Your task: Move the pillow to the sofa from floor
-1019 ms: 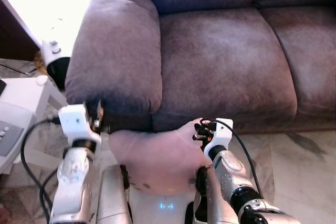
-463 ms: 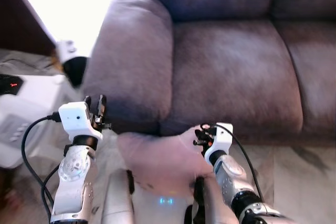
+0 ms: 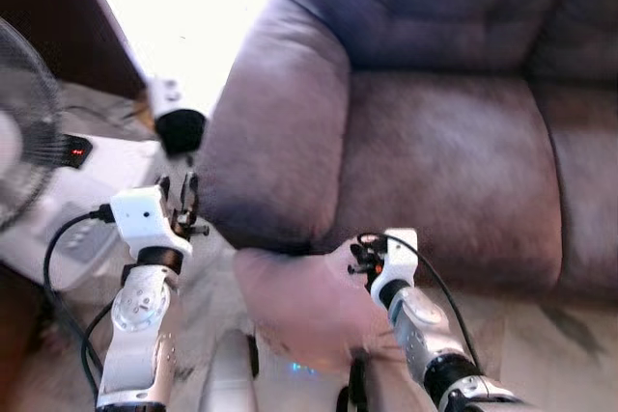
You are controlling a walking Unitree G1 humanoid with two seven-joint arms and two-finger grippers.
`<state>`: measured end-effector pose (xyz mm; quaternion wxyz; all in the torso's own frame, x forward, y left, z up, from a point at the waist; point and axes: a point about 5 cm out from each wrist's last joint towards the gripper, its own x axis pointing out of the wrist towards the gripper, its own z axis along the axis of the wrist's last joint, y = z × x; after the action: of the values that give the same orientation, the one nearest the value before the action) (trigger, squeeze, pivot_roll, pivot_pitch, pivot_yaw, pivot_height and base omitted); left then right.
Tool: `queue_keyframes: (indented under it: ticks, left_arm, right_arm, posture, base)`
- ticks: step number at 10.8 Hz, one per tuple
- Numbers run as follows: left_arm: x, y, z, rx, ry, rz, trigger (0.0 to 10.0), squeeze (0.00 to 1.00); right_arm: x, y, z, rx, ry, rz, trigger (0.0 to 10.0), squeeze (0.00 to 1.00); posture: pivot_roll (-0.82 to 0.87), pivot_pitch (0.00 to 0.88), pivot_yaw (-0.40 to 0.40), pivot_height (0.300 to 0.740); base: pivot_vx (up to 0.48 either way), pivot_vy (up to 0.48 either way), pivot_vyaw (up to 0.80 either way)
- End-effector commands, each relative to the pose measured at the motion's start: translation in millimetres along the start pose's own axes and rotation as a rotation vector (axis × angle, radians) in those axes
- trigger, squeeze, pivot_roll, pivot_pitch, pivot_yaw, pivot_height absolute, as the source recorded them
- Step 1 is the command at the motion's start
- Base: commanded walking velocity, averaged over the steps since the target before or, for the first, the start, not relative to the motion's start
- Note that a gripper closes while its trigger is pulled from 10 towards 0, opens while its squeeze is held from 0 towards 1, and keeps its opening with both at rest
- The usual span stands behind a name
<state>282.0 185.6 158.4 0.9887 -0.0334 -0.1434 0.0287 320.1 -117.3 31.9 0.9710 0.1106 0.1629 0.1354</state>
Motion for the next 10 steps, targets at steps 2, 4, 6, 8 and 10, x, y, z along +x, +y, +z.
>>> queue_keyframes:
  ticks: [2,4,6,8,10]
  left_arm:
    - [-0.4,0.9,0.7,0.005,-0.001,0.006,10.0,0.0]
    - [1.5,-0.6,1.6,0.002,-0.006,-0.001,10.0,0.0]
    - [3.3,-0.7,2.0,0.0,-0.008,-0.006,10.0,0.0]
    - [4.4,-2.0,1.8,-0.002,-0.007,-0.013,10.0,0.0]
    - [5.7,-2.7,1.5,-0.003,-0.007,-0.016,10.0,0.0]
  right_arm:
    - [11.8,16.7,96.6,-0.111,-0.383,0.09,10.0,0.0]
    - [10.8,13.3,110.2,-0.129,-0.419,0.075,10.0,0.0]
    - [7.3,6.5,138.1,-0.149,-0.496,0.039,10.0,0.0]
    - [1.6,0.6,174.9,-0.165,-0.605,-0.017,10.0,0.0]
    - [0.0,-2.3,201.6,-0.165,-0.666,-0.056,10.0,0.0]
  posture:
    - [0.17,0.135,-0.068,0.718]
    - [0.17,0.131,-0.065,0.718]
    - [0.17,0.129,-0.063,0.718]
    - [0.16,0.125,-0.055,0.718]
    - [0.16,0.118,-0.051,0.718]
  base:
    - [0.0,0.0,0.0]
    - [0.0,0.0,0.0]
    - [0.0,0.0,0.0]
    - [0.0,0.0,0.0]
    - [0.0,0.0,0.0]
